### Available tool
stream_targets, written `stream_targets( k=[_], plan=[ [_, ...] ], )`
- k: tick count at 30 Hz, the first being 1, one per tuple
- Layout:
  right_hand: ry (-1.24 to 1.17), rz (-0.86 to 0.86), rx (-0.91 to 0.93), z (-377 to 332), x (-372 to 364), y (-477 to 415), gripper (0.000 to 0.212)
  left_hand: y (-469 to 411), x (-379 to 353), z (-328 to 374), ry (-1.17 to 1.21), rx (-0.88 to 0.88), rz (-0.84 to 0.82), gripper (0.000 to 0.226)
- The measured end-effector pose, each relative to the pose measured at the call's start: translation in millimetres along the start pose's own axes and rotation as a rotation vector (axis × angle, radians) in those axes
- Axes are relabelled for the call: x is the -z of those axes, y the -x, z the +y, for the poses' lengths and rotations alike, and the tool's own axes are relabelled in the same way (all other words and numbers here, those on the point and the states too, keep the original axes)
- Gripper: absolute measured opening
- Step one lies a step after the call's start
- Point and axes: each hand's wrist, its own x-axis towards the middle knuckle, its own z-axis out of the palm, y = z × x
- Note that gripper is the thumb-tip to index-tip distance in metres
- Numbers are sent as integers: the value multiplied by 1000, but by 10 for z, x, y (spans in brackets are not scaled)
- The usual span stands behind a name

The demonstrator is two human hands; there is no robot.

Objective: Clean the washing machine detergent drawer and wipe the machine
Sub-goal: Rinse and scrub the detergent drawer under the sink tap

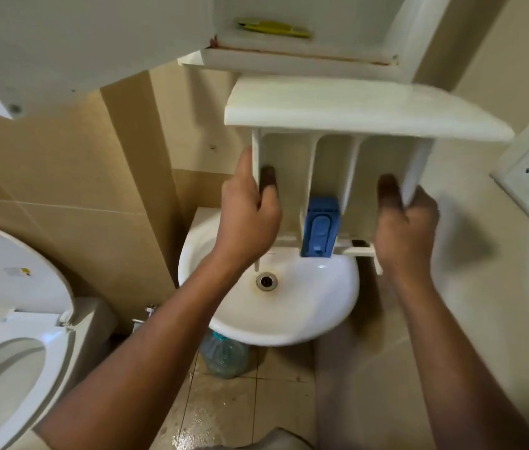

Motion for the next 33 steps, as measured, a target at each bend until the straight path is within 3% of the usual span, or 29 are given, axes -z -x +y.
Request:
stream_targets(
  k=[2,3,4,5,7,9,11,13,16,19,21,22,23,26,27,30,33],
  plan=[
    [64,154,64,163,-56,255,34,150,-15,-122,-48,-100,25,14],
    [152,155,25,332,-102,442,43,294,-48,-268,-103,-42,-7,14],
    [216,48,-115,557,-150,595,45,456,-86,-496,-165,105,-76,15],
    [276,-171,-350,748,-190,725,39,603,-117,-741,-221,338,-190,18],
    [516,-727,-819,1026,-201,975,20,894,-132,-1119,-326,908,-405,24],
    [560,-905,-933,1250,-157,1135,16,1123,-111,-1263,-331,1158,-505,24],
    [521,-865,-864,1256,-173,1070,13,1122,-106,-1169,-242,1125,-430,9],
    [541,-762,-687,1078,-199,823,20,923,-86,-954,-213,946,-346,17],
    [347,-413,-349,530,-126,297,37,483,-60,-523,-136,500,-75,17],
    [97,-93,37,55,16,111,33,268,51,-170,-14,8,83,13],
    [157,65,144,103,-40,317,37,312,72,-221,-63,-101,109,14],
    [235,80,99,305,-102,469,38,392,43,-375,-110,-38,82,12],
    [281,-7,-58,515,-174,603,33,491,3,-554,-161,126,20,11],
    [469,-739,-808,1070,-299,949,13,835,-79,-1071,-359,936,-376,18],
    [496,-859,-920,1216,-288,1054,11,952,-75,-1135,-395,1076,-458,21],
    [465,-842,-907,1323,-289,1048,13,1019,-83,-1153,-322,1082,-418,8],
    [464,-694,-666,1004,-297,570,18,666,-75,-865,-295,839,-278,21]
  ],
)
